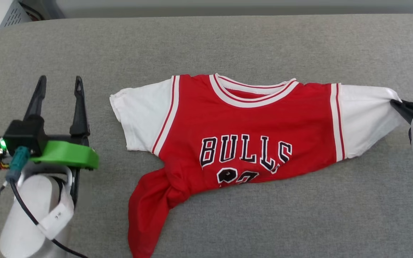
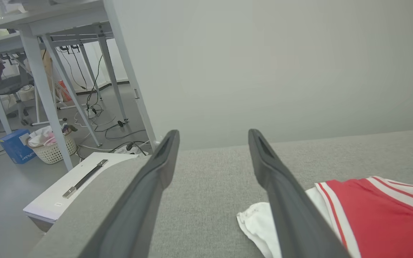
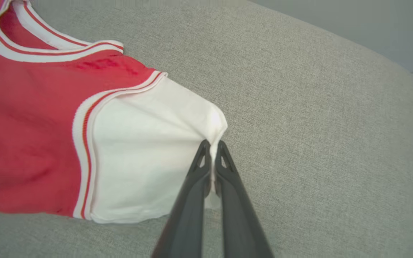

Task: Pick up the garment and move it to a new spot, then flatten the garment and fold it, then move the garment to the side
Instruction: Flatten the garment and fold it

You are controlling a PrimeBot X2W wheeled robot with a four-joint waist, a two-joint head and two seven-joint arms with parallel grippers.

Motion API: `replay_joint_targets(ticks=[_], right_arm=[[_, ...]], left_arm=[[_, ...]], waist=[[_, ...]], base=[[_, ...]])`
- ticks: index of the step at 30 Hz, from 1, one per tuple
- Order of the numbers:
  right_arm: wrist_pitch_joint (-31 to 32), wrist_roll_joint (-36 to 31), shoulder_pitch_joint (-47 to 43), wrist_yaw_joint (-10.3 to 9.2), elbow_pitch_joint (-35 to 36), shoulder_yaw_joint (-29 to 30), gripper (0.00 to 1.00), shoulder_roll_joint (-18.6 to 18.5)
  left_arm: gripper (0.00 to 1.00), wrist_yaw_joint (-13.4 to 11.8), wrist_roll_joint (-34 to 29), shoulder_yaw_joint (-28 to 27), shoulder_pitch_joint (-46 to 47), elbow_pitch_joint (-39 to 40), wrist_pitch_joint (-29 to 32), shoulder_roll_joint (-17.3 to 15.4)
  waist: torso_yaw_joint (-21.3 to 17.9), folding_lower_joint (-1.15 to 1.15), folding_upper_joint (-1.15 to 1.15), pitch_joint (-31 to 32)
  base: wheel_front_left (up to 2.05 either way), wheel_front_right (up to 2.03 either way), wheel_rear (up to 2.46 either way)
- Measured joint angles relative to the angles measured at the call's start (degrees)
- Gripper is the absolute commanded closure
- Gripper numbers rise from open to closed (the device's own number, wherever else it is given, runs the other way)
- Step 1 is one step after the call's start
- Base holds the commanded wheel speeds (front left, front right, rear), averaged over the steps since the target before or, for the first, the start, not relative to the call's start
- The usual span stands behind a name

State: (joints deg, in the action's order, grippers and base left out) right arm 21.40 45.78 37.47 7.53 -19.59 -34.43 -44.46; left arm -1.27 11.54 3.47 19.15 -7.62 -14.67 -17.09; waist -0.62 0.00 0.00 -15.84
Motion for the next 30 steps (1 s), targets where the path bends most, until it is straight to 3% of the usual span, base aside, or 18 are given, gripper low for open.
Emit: replay_joint_targets(ticks=[5,11,14,20,26,30], right_arm=[[-0.9,0.8,-0.4,0.0,2.9,1.2,1.0,-2.1],[-1.1,0.8,-2.7,0.0,5.4,2.4,1.0,-2.6],[-1.1,0.5,-3.3,0.0,6.3,3.2,1.0,-2.3],[-1.0,-0.6,-3.6,0.0,7.7,4.6,1.0,-1.3],[-0.6,-1.5,-3.5,0.0,9.0,5.5,1.0,-0.4],[-0.4,-1.9,-3.4,0.0,9.6,5.8,1.0,0.3]], left_arm=[[0.0,4.4,0.0,1.2,8.4,-3.4,1.0,-3.5],[0.0,8.2,1.2,7.9,19.9,-6.7,11.9,-7.7],[0.0,8.6,5.3,14.1,25.0,-8.9,21.1,-9.9],[0.0,8.6,20.2,29.7,32.9,-11.3,41.3,-16.4],[0.0,8.6,31.8,39.3,38.0,-12.4,55.2,-20.4],[0.0,8.6,36.3,43.0,40.8,-14.6,60.1,-21.8]], waist=[[-1.6,0.0,0.0,0.6],[-3.0,0.0,0.0,-0.1],[-3.5,0.0,0.0,-0.8],[-4.5,0.0,0.0,-2.5],[-5.5,0.0,0.0,-4.6],[-6.3,0.0,0.0,-6.3]], base=[[0.0,0.0,0.0],[0.0,0.0,0.0],[0.0,0.0,0.0],[0.0,0.0,0.0],[0.0,0.0,0.0],[0.0,0.0,0.0]])
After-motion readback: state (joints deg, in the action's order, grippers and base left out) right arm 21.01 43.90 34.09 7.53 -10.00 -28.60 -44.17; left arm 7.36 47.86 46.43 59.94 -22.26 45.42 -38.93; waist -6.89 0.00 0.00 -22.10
